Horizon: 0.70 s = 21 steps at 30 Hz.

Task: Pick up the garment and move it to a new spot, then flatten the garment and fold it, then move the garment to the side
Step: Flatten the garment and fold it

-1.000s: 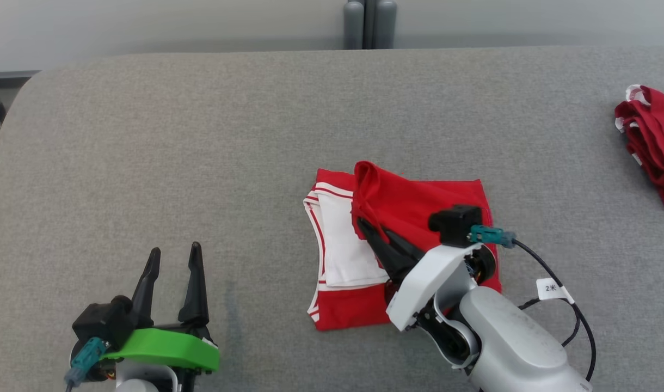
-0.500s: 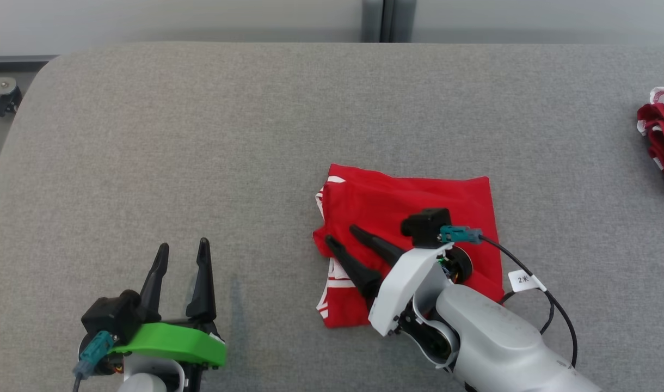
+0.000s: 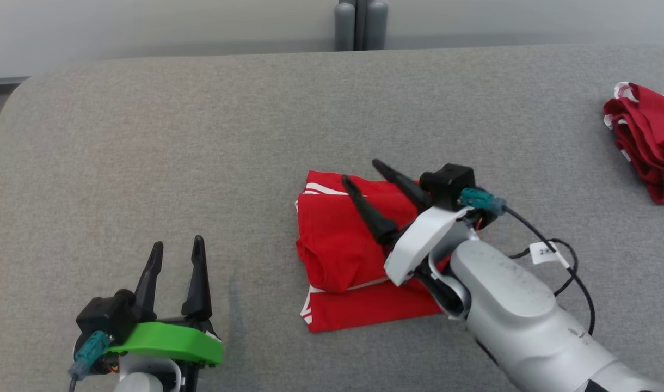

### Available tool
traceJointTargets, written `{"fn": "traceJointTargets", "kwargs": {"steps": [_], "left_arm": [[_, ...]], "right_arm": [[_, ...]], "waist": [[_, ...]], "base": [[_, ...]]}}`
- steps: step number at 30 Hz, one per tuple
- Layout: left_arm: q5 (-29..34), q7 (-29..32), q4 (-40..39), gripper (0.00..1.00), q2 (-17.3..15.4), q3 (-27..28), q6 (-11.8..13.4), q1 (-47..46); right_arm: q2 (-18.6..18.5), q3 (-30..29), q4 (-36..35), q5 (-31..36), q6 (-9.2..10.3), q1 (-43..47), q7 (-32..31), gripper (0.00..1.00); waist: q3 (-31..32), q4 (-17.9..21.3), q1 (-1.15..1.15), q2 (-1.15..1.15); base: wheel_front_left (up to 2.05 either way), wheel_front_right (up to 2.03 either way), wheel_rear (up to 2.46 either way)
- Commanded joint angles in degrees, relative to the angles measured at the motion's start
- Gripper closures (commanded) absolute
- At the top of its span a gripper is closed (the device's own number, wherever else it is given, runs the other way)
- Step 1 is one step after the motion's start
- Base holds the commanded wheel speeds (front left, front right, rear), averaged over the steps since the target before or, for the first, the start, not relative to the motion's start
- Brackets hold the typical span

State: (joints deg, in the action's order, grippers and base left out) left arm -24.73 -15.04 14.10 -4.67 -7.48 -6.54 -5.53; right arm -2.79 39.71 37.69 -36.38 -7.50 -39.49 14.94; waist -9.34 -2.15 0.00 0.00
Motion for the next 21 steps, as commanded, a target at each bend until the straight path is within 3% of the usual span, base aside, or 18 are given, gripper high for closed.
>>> {"fn": "traceJointTargets", "kwargs": {"steps": [1, 6, 7, 8, 9, 10, 11, 15, 21], "left_arm": [[0.3, -0.2, -0.2, 0.0, 0.0, 0.2, -0.2, 0.2], [0.7, -0.2, -0.3, 0.0, 0.1, 0.3, -0.3, 0.1], [0.8, -0.2, -0.3, 0.0, 0.2, 0.2, -0.4, -0.1], [0.8, -0.2, -0.4, 0.0, 0.2, 0.2, -0.4, -0.2], [0.8, -0.2, -0.3, 0.0, 0.2, 0.1, -0.4, -0.3], [0.8, -0.2, -0.3, 0.0, 0.3, 0.1, -0.4, -0.4], [0.7, -0.2, -0.2, 0.0, 0.3, 0.1, -0.4, -0.5], [0.6, -0.2, 0.1, 0.0, 0.3, 0.4, -0.5, -0.8], [0.6, -0.2, 0.4, 0.0, 0.5, 0.7, -0.6, -1.1]], "right_arm": [[-0.2, -3.0, -0.9, 3.9, 0.03, -0.3, 0.3, 0.0], [-0.2, -12.6, -5.3, 18.4, 0.03, 3.7, 0.3, 0.0], [-0.2, -14.2, -6.3, 21.5, 0.03, 4.7, 0.3, 0.07], [-0.2, -15.0, -6.8, 23.4, 0.03, 5.6, 0.3, 0.17], [-0.2, -15.7, -7.0, 25.8, 0.03, 7.2, 0.3, 0.66], [-0.2, -16.1, -7.1, 27.2, 0.03, 8.2, 0.3, 0.9], [-0.2, -16.1, -6.8, 28.6, 0.03, 9.3, 0.3, 1.0], [-0.2, -15.6, -4.2, 33.0, 0.03, 12.3, 0.3, 1.0], [-0.2, -12.4, -0.9, 32.6, 0.03, 14.0, 0.3, 1.0]], "waist": [[0.1, 0.7, 0.0, 0.0], [-0.2, 1.1, 0.0, 0.0], [-0.4, 1.1, 0.0, 0.0], [-0.5, 1.0, 0.0, 0.0], [-0.6, 0.9, 0.0, 0.0], [-0.7, 0.8, 0.0, 0.0], [-0.7, 0.7, 0.0, 0.0], [-1.1, 0.0, 0.0, 0.0], [-1.5, -0.9, 0.0, 0.0]], "base": [[0.0, 0.0, 0.0], [0.0, 0.0, 0.0], [0.0, 0.0, 0.0], [0.0, 0.0, 0.0], [0.0, 0.0, 0.0], [0.0, 0.0, 0.0], [0.0, 0.0, 0.0], [0.0, 0.0, 0.0], [0.0, 0.0, 0.0]]}}
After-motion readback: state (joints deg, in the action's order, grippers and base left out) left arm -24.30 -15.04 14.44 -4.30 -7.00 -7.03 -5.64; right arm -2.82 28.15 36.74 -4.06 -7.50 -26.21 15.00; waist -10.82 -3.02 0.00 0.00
